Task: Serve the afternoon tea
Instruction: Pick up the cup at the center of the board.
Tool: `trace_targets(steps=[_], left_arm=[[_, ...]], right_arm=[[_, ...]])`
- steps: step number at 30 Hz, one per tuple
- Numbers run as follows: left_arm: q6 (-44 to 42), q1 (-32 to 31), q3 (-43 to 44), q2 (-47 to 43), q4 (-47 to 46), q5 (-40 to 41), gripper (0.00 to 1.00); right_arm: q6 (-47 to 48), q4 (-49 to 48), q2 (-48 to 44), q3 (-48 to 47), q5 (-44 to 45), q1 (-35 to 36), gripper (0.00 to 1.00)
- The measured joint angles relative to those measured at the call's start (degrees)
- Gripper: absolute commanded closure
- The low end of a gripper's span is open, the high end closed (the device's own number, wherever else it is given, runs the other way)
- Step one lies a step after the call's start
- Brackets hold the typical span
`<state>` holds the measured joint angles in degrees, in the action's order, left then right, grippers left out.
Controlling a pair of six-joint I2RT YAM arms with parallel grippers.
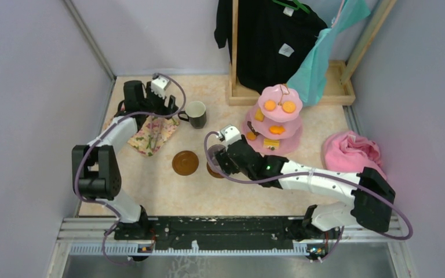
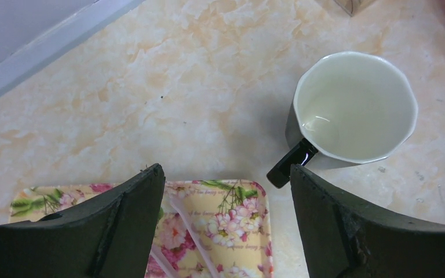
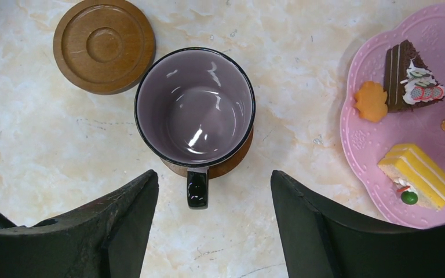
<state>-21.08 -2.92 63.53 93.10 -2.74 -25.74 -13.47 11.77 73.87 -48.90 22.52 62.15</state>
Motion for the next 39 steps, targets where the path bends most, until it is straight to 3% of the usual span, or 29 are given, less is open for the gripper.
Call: trace_targets(steps=[15,31,35,39], left_arm=[[-15.5,-0.6,2.6,4.2,3.2,-9.3,0.13],[-18.3,-0.7,6.5,11.2,9.0,-14.5,0.17],[-18.5,-1.0,8.1,12.9,10.1,-15.6,0.24],[-18.6,-1.2,9.4,14.6,11.3,-17.1,0.41]], right_arm=[[0.5,1.5,-2.7,-1.2,0.0,0.0,0.28],[0.9,1.6,-4.9,-1.2,0.0,0.0,0.28],[1.0,1.5,-4.9,-1.2,0.0,0.0,0.28],[1.1,1.5,-4.9,-1.2,0.1,0.0,0.28]])
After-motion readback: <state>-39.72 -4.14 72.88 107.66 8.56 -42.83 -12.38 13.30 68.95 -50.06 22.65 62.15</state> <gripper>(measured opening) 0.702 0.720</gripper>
